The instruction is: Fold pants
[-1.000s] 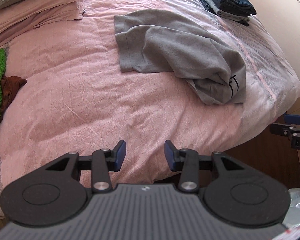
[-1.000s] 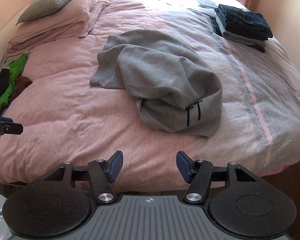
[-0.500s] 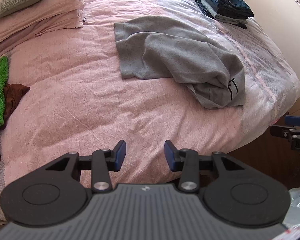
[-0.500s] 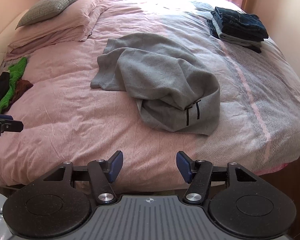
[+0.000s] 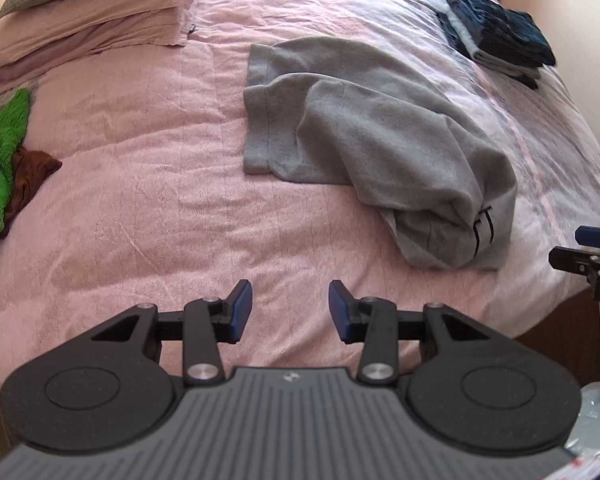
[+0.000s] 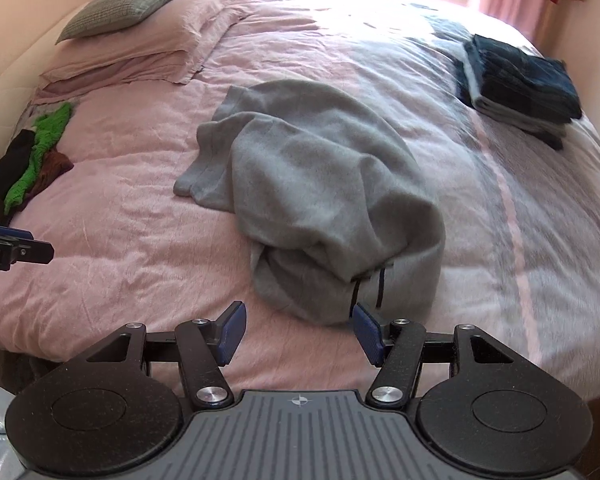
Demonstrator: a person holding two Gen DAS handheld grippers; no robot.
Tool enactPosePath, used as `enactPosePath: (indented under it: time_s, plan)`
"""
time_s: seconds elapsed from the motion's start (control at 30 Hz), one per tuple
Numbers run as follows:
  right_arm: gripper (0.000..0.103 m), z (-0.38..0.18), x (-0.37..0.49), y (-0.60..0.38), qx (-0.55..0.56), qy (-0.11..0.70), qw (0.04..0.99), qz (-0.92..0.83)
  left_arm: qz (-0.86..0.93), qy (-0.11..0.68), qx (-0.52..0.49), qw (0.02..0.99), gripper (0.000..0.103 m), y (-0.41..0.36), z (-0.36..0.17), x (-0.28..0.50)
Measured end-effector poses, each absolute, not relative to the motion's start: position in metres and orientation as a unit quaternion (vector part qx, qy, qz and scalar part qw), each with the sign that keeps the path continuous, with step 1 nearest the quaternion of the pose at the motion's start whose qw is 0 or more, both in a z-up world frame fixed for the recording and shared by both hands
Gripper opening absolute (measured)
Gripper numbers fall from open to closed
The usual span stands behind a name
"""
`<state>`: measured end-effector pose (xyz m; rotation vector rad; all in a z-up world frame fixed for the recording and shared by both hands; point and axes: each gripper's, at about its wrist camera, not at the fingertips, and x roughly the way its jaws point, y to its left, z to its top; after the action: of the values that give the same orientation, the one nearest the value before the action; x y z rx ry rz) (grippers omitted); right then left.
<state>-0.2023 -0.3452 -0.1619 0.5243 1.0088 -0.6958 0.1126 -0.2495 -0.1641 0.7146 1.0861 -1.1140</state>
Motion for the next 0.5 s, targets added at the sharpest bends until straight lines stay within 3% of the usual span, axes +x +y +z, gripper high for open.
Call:
enactPosePath:
  time_s: [0.27, 0.5]
  plan:
    - [0.056, -0.183, -0.165, -0.406, 0.192, 0.463, 0.836, -0.223, -0.401, 0.516, 0.251, 0.714, 0.038, -0.256, -0.202, 0.153]
    - [0.056, -0.238, -0.075, -0.414, 0.155, 0.458, 0.863, -0.146, -0.331, 0.527, 0.226, 0.749, 0.038, -0.236, -0.251, 0.238]
